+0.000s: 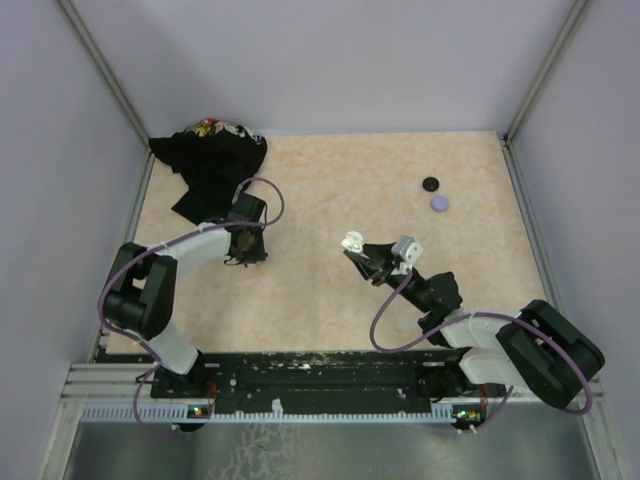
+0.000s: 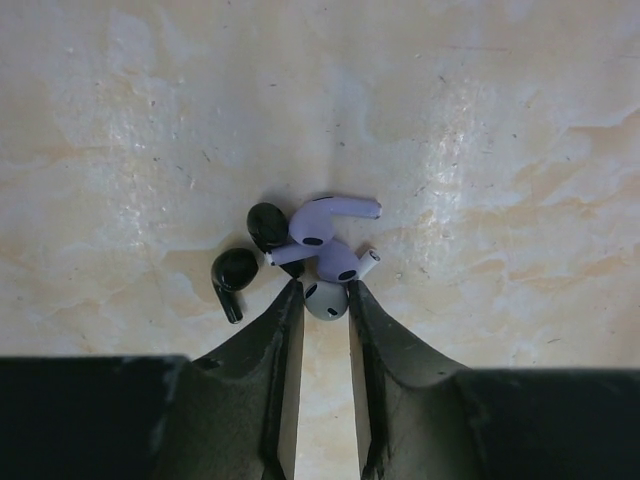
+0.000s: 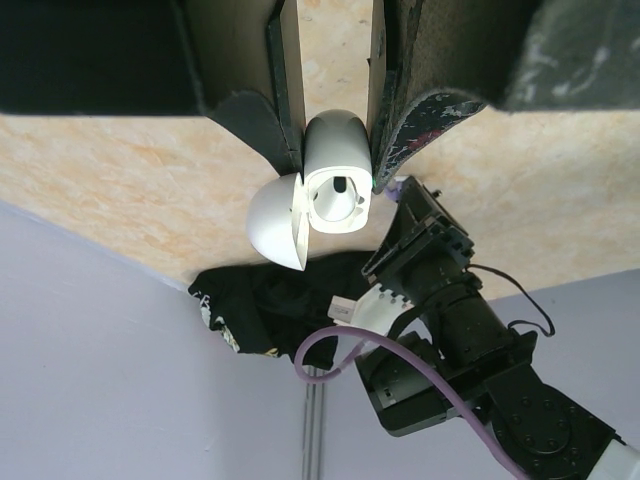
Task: Insert the wireless bluetooth earbuds into the charging case
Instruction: Adjust the earbud at the center of the board.
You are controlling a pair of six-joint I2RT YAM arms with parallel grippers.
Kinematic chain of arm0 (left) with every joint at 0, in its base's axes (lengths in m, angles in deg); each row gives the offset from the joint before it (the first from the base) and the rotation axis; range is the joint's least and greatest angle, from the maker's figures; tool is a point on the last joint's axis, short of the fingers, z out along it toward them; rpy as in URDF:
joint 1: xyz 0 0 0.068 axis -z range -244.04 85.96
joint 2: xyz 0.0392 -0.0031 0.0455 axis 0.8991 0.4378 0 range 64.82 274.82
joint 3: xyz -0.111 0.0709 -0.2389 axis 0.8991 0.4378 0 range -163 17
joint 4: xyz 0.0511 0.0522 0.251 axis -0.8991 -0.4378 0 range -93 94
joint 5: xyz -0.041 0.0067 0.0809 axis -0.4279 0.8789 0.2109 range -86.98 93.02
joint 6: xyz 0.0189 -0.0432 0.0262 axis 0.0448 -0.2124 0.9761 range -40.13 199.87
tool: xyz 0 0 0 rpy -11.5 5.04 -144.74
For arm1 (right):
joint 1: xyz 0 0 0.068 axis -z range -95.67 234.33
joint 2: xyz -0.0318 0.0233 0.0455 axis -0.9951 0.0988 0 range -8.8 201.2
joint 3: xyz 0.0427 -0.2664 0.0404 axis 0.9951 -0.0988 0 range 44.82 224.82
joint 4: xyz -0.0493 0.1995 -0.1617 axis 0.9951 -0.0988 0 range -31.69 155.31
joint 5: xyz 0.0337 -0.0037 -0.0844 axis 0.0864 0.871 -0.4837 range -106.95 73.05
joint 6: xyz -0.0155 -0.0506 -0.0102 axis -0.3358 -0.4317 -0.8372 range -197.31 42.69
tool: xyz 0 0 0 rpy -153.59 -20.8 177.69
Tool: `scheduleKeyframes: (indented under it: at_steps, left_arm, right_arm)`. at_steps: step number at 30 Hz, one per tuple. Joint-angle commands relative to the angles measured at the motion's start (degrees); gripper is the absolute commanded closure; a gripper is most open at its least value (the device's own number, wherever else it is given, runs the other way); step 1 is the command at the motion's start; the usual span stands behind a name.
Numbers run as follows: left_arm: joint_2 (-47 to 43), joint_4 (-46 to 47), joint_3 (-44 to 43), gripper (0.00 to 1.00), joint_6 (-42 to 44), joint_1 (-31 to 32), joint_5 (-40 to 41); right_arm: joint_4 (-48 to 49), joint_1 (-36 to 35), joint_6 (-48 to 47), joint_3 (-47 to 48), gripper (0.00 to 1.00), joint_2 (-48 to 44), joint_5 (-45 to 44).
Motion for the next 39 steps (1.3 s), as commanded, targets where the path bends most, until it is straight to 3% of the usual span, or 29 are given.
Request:
scheduleKeyframes:
  at_steps: [1,7,21,33,39]
  left_arm:
    - [1.96,-1.09,-1.12,0.73,1.82,-0.43,-3.58]
    - [2.62,-3.58,-1.79,0.8,2.81,-0.37,-6.92]
    - [-0.97,-12.82,-1.61,0.77,8.2,1.62,-16.69]
    - [3.51,-16.12,-6.79,0.57,7.4,1.76,-10.01]
    - [3.35,-16.84,-6.49,0.6,5.94,1.75,-8.2]
  right_arm:
    - [3.26,-0.16,1.0,0.6,1.0,0.22,1.26]
    - [3.27,-0.15,1.22,0.76,1.0,0.64,1.8]
    - [2.86,-0.15,1.68,1.13,1.0,0.45,3.06]
    - [2.51,-0.15,1.85,1.24,1.0,0.05,3.54]
    - [2.22,-0.18,1.86,1.2,1.0,-0.25,3.56]
